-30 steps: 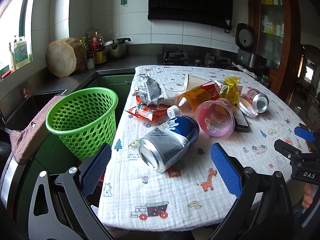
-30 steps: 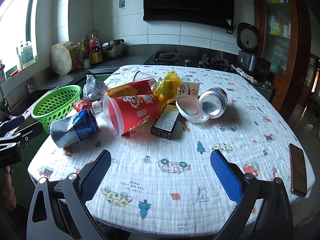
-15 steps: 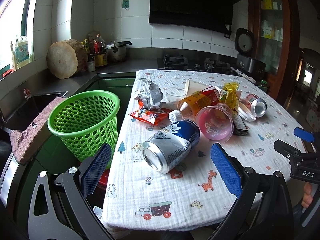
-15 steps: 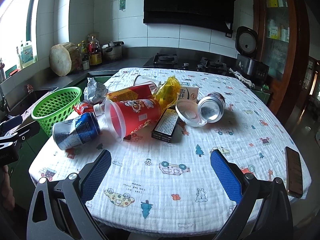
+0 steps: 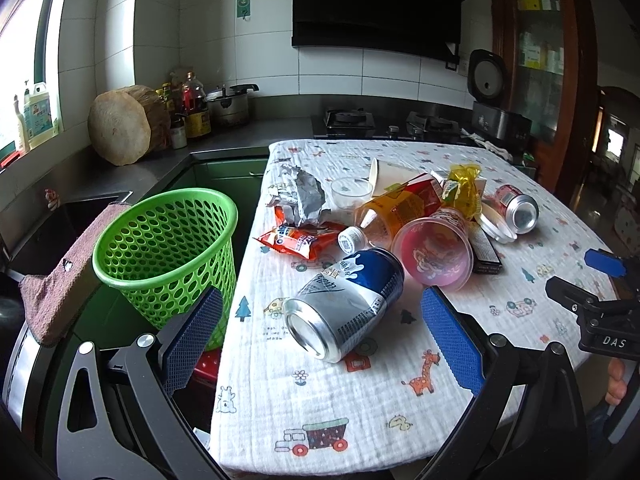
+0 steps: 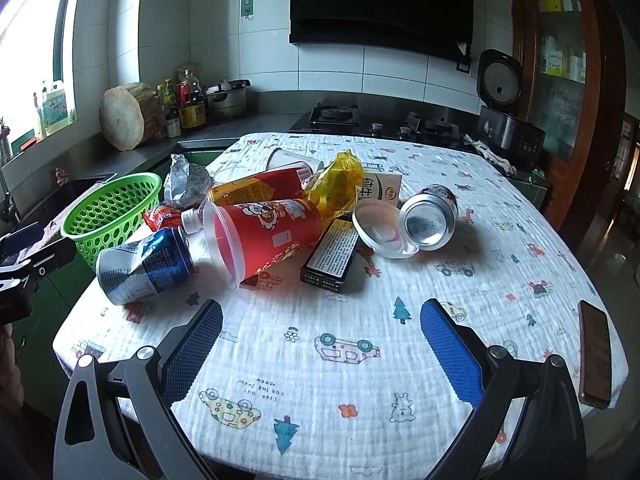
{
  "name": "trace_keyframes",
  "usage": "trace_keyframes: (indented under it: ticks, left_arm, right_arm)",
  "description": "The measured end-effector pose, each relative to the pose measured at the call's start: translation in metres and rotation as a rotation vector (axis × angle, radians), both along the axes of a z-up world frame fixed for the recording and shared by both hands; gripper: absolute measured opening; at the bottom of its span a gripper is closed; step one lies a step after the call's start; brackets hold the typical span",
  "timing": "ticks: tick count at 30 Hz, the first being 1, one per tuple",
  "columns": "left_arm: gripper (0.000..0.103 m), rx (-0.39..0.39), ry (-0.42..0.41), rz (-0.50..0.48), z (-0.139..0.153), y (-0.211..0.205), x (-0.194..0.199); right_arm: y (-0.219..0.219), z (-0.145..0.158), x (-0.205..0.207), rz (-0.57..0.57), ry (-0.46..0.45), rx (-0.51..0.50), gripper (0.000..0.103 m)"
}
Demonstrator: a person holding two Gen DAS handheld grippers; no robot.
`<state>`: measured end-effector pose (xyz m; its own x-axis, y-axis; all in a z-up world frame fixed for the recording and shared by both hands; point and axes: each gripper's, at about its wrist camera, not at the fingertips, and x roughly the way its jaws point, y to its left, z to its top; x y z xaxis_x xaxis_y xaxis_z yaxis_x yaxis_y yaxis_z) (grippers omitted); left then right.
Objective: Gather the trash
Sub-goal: 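Grasp the blue-and-white beer can with the left tool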
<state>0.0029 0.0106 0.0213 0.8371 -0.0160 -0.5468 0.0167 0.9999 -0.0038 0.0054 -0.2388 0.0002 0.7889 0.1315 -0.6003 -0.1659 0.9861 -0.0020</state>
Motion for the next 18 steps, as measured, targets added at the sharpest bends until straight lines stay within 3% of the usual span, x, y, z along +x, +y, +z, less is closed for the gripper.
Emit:
trace_keyframes:
  ticks: [10,18]
  left_arm:
    - [0.098,0.060,0.039,-0.088,-0.004,-0.006,0.031]
    - [0.098,0.128,0.140,-0.265,-0.022,-0.017,0.066]
  right_arm:
    - [-0.017,-0.006,0.025,-0.012,0.045,0.032,0.096]
    - [-0.021,-0.006,0.045,0.023,0.086,0.057,0.095]
